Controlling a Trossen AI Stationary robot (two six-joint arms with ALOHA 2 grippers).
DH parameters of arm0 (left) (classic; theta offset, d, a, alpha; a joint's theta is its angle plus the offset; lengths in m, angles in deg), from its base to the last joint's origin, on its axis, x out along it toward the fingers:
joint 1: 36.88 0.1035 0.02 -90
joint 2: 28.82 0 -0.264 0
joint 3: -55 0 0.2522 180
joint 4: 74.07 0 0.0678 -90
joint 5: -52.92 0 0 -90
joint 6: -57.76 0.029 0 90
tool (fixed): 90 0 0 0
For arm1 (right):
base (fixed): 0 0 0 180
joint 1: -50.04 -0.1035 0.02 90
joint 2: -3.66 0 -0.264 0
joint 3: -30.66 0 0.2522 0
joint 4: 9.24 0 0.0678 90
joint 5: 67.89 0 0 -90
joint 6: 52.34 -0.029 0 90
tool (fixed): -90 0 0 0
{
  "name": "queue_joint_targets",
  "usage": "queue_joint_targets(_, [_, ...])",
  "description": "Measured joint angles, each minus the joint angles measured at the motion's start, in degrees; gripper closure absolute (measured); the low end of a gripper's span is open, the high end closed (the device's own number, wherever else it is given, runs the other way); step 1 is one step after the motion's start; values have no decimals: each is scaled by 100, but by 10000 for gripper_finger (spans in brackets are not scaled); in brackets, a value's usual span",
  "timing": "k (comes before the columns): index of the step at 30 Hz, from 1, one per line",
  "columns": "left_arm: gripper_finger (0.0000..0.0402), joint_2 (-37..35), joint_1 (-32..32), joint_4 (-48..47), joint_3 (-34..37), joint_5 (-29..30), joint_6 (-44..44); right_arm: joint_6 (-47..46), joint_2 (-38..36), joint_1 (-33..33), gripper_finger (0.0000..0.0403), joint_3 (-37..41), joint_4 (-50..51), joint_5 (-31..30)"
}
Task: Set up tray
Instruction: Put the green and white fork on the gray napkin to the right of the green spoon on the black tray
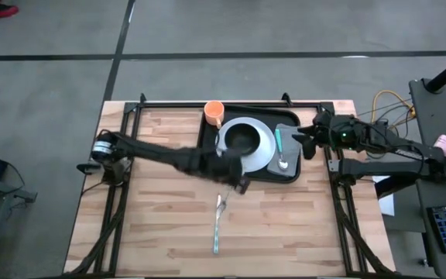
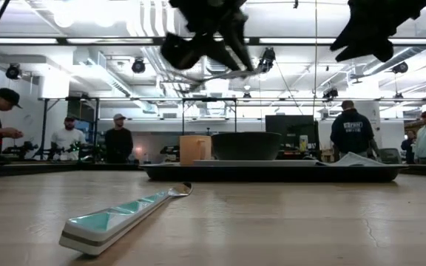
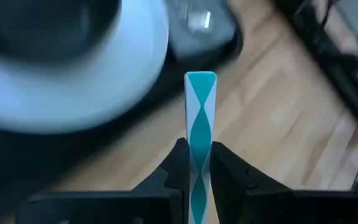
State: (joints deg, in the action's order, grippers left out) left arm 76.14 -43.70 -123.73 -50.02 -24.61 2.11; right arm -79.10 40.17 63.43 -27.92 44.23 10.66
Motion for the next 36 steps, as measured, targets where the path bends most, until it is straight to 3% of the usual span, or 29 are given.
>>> queue_joint_targets(5, [380,0,565,131,-699,159,1036,17,-199,-2,234,50,-268,730])
queue_joint_targets(12, [380,0,1123,932,-1365,155,2099,-13,-312,-34,234,428,-2545,1507])
queue_joint_targets(17, [380,0,1313,1609,-1643,153,2602,-20,-14,-41,221,513,-2950,1211])
queue_joint_targets(21, [380,-2,1334,2121,-1683,128,2957,117,400,-39,185,519,-3546,1104])
queue_joint_targets(28, [380,-7,1362,2204,-1674,115,3177,236,894,-37,126,519,-4189,975])
queue_joint_targets(36, [380,-13,1362,2450,-1671,-9,3397,479,1376,-35,135,514,-4924,975])
